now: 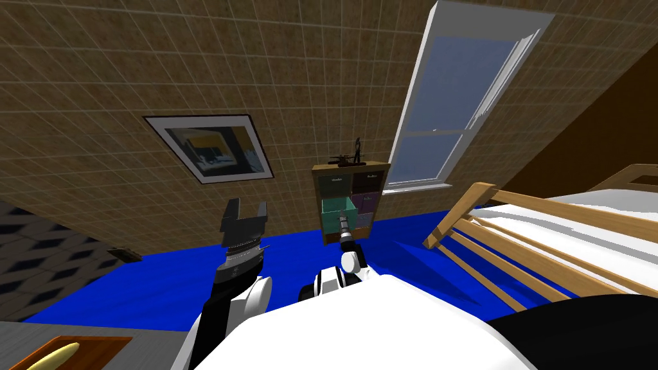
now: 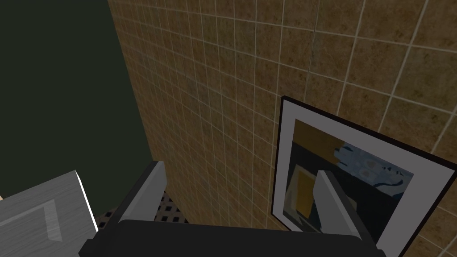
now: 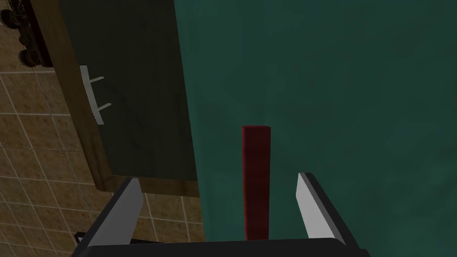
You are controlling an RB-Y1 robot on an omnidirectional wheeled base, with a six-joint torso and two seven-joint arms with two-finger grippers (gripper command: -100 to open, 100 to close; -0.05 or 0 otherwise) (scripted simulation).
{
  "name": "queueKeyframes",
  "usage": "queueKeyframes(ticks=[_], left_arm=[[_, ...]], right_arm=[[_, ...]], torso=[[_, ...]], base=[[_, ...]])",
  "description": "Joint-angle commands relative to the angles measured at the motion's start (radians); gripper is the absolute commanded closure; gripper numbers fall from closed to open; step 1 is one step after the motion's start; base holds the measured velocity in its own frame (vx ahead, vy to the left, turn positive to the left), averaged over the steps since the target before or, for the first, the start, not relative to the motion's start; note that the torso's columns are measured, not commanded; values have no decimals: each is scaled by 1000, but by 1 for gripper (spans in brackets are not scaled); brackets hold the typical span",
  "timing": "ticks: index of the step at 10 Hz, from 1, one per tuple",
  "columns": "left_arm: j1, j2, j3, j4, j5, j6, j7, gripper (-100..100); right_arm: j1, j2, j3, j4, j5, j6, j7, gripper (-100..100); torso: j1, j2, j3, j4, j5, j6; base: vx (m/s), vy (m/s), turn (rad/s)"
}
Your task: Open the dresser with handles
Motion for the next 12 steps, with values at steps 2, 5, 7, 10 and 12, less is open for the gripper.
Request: queueKeyframes(ticks=[2, 5, 7, 10, 12], left_arm=[[0, 0, 0, 0, 0, 0, 0, 0], [0, 0, 0, 0, 0, 0, 0, 0], [0, 0, 0, 0, 0, 0, 0, 0], [0, 0, 0, 0, 0, 0, 0, 0], [0, 0, 0, 0, 0, 0, 0, 0]], right_arm=[[-33, 49, -43, -22, -24, 65, 79, -100], [-56, 94, -76, -45, -45, 119, 151, -100], [-51, 90, -67, -26, -43, 114, 137, 0], [-47, 89, -65, -22, -45, 116, 137, 0], [-46, 89, -65, -20, -45, 116, 137, 0]], torso=[[-2, 6, 4, 1, -1, 0], [-3, 11, 6, 4, 0, 2], [-1, 12, 7, 5, 0, 2], [-2, 8, 5, 2, 0, 1], [-2, 7, 5, 2, -1, 1]], base=[[-24, -31, -24], [-44, -42, -26], [-6, -7, 3], [0, 0, 0], [0, 0, 0]])
